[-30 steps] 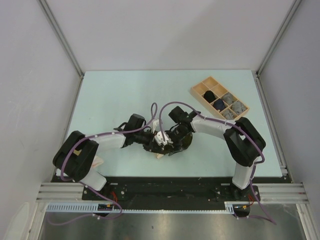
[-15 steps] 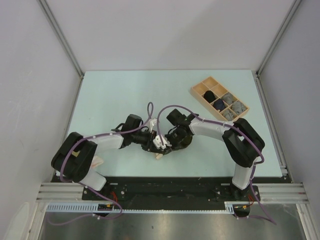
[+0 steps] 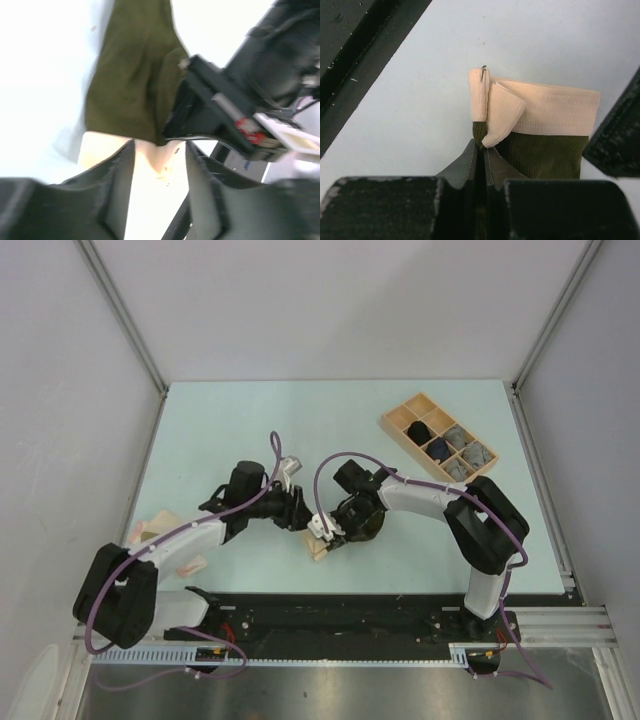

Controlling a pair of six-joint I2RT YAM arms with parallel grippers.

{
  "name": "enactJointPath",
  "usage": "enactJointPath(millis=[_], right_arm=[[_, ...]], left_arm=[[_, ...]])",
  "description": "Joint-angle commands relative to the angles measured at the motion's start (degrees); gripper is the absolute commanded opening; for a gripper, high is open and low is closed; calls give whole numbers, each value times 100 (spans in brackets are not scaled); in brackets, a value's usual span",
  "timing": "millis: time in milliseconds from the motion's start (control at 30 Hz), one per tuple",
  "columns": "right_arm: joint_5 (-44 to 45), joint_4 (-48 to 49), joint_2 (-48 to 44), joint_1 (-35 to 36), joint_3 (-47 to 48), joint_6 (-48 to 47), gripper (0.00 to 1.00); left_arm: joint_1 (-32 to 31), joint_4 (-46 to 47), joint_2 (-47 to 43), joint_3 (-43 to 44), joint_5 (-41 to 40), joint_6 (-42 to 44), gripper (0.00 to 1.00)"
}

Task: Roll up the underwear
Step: Fold the underwear at the center of the board.

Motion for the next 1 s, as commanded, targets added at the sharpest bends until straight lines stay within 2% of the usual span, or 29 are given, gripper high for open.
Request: enactJointPath(millis=[0,200,367,667,967], right_arm=[[-156,-174,-36,12,-21,-230,1],[-183,-166,-53,-14,-21,-195,0],[-253,-104,-62,-58,-21,-90,0],[-517,-60,-168,-243,-12,94,0],[-640,168,-97,-331,286,771,0]], left_arm=[[26,-238,265,61,-346,-43,41],[-123,-141,757,88,-284,-69,25],[-307,-299,1003,114,-539,1,17],[-606,-308,1504,-9,-1049,-183,8],[-738,-159,1610,-115,-1198,-263,7]])
